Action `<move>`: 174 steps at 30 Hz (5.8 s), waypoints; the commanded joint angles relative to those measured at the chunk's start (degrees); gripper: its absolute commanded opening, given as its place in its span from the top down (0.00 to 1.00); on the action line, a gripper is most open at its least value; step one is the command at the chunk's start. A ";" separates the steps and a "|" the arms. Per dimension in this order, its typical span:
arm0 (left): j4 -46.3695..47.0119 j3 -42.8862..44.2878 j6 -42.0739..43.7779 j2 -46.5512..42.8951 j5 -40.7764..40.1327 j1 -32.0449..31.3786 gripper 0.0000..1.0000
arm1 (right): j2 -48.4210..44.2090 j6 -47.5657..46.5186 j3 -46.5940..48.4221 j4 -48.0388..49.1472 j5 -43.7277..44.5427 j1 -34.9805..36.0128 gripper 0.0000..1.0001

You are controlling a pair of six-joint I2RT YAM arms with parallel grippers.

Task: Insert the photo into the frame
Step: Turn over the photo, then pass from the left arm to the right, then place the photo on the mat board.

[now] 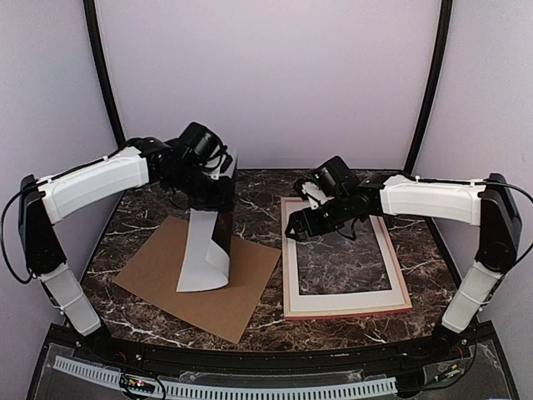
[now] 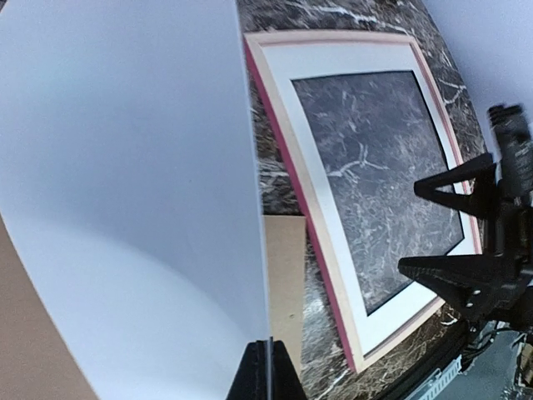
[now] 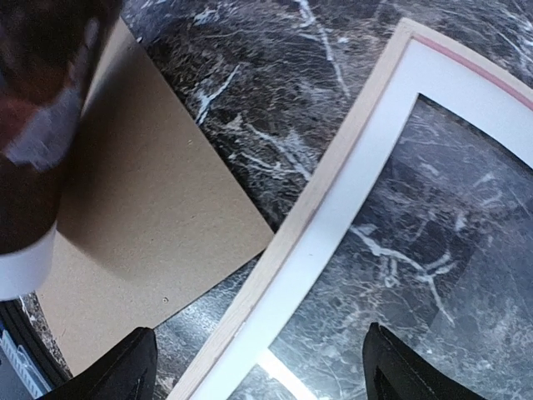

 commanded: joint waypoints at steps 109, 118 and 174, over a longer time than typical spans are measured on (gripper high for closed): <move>28.95 -8.60 0.57 10.03 1.28 -16.68 0.18 | -3.10 -21.77 -3.36 -6.71 -11.66 -36.07 1.00; 28.40 -8.61 0.74 10.20 0.39 -16.53 0.18 | 0.38 -19.85 -1.51 -4.61 -12.99 -37.14 1.00; 23.32 -10.14 1.14 8.18 -6.26 -14.84 0.14 | 5.22 -14.76 1.24 -4.89 -2.31 -38.75 0.52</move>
